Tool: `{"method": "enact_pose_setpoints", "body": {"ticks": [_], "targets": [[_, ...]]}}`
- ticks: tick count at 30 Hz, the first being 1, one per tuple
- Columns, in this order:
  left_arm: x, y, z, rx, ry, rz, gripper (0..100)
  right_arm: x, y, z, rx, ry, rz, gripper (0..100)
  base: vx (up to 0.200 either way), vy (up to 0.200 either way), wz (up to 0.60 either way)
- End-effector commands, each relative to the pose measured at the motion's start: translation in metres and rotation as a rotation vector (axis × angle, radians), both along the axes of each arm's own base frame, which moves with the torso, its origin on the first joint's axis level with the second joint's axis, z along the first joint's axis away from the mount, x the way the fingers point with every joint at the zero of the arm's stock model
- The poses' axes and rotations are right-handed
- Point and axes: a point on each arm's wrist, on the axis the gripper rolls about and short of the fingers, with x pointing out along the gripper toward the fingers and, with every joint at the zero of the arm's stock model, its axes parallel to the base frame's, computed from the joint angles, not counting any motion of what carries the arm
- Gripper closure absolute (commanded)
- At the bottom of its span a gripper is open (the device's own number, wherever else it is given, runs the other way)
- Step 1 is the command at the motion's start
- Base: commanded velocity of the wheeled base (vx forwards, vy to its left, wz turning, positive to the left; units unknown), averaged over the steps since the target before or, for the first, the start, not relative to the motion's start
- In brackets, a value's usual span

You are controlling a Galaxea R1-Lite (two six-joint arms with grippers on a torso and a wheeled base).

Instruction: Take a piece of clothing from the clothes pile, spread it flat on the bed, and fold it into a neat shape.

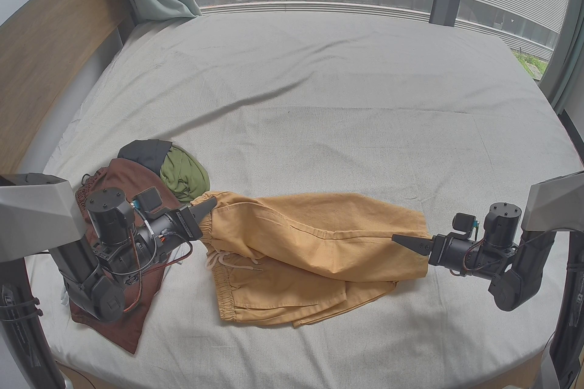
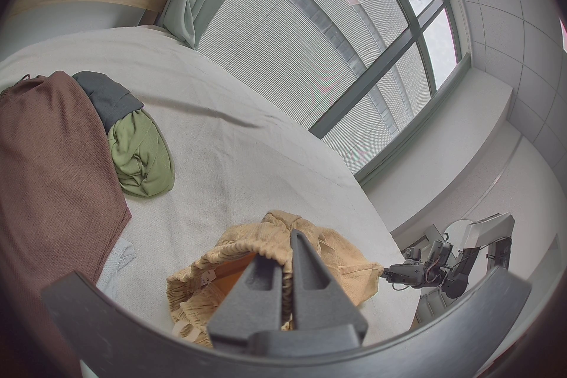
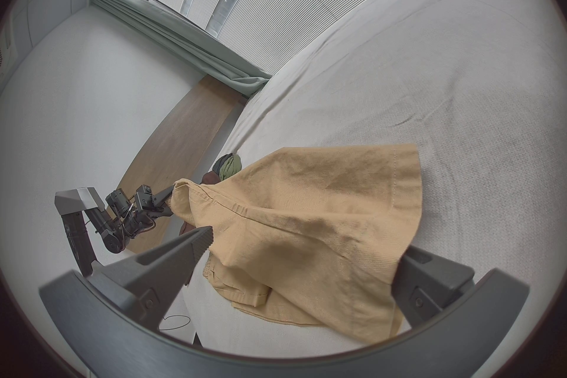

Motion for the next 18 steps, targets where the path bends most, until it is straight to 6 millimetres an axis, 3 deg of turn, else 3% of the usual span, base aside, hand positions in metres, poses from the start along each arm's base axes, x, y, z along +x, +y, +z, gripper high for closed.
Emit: {"method": "enact_pose_setpoints", "body": {"ticks": [1, 10, 11, 18], "targets": [[0.0, 0.0, 0.0006, -0.001, -0.003, 0.0, 100, -0.0007, 0.0056, 0.0015, 0.0, -0.006, 0.014, 0, 0.0, 0.0, 0.0], [0.0001, -0.0001, 0.0014, -0.002, -0.006, 0.0, 100, -0.0013, 0.0128, 0.0015, -0.007, -0.011, 0.012, 0, 0.0, 0.0, 0.0], [0.0001, -0.0001, 0.0014, -0.002, -0.006, 0.0, 100, -0.001, 0.0128, 0.0017, -0.007, -0.012, 0.012, 100, 0.0, 0.0, 0.0], [0.0004, -0.0001, 0.0016, -0.003, -0.008, 0.0, 100, -0.0012, 0.0123, 0.0015, -0.008, -0.011, 0.009, 100, 0.0, 0.0, 0.0]]}}
